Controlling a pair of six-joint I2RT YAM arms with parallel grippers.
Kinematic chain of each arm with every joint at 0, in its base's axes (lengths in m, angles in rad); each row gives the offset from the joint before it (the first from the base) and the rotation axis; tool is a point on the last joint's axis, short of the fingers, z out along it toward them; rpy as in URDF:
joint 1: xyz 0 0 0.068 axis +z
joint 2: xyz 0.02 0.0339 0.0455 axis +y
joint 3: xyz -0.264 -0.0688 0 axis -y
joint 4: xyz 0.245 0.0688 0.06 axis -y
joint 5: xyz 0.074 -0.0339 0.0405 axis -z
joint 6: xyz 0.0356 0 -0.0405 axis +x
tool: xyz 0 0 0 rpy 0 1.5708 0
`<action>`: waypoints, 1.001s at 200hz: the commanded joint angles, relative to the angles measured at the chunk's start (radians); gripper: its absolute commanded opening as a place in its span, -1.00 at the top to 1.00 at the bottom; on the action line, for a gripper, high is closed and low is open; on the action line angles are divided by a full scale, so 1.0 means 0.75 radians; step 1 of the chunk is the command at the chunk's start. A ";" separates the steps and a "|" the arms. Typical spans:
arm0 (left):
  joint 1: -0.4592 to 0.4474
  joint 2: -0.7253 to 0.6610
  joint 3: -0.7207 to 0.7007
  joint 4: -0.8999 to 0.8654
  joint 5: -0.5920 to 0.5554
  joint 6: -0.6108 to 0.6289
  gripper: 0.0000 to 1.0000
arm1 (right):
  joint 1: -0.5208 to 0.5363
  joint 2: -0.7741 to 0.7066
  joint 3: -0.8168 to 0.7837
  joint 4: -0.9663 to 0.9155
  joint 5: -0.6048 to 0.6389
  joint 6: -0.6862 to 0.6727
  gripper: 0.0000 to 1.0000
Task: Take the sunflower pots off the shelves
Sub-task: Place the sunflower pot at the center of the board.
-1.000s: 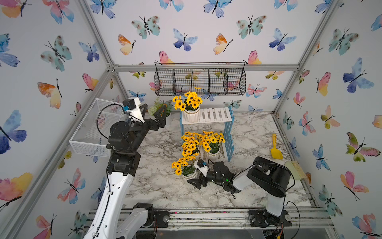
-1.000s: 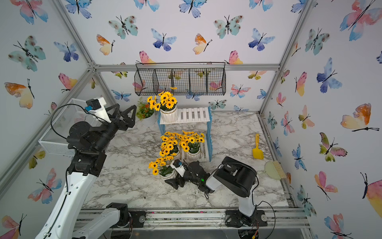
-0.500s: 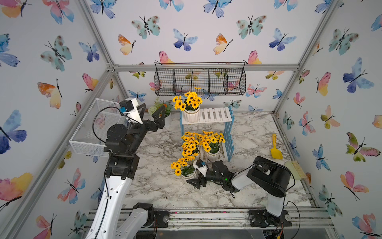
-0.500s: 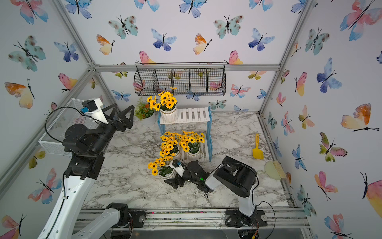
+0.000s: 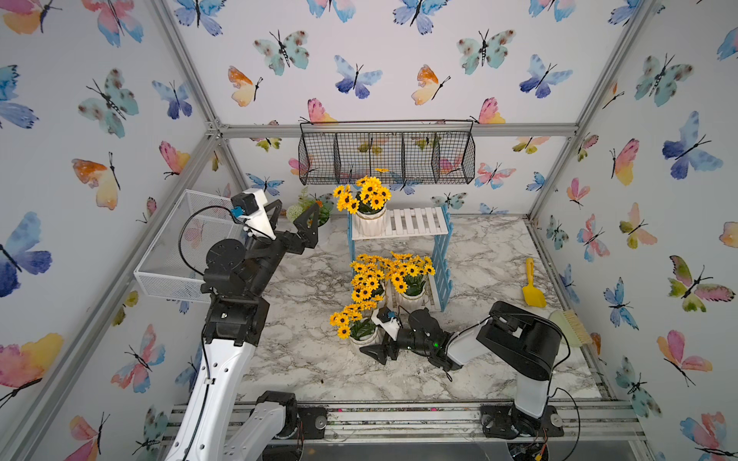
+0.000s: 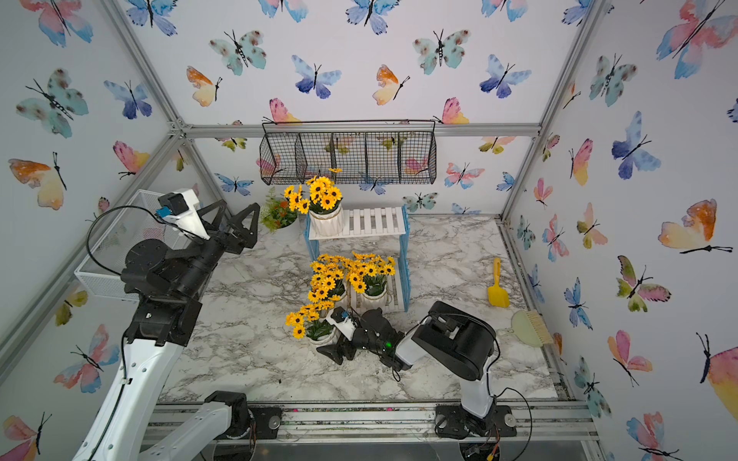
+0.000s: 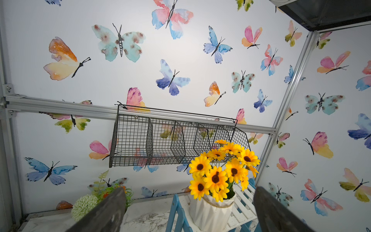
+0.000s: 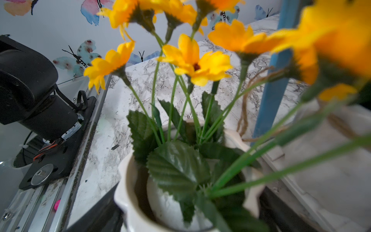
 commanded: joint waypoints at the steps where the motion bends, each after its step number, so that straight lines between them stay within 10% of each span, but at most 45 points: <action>1: 0.007 -0.022 -0.019 0.038 0.006 -0.017 -0.97 | 0.009 0.015 0.037 -0.081 -0.032 -0.012 -0.58; 52: 0.007 -0.010 -0.025 0.052 0.015 -0.025 -0.97 | 0.009 0.012 0.050 -0.115 -0.023 -0.007 -0.96; 200: 0.007 -0.005 -0.059 0.063 0.009 0.003 -0.97 | 0.012 -0.159 0.131 -0.533 0.013 -0.052 -0.96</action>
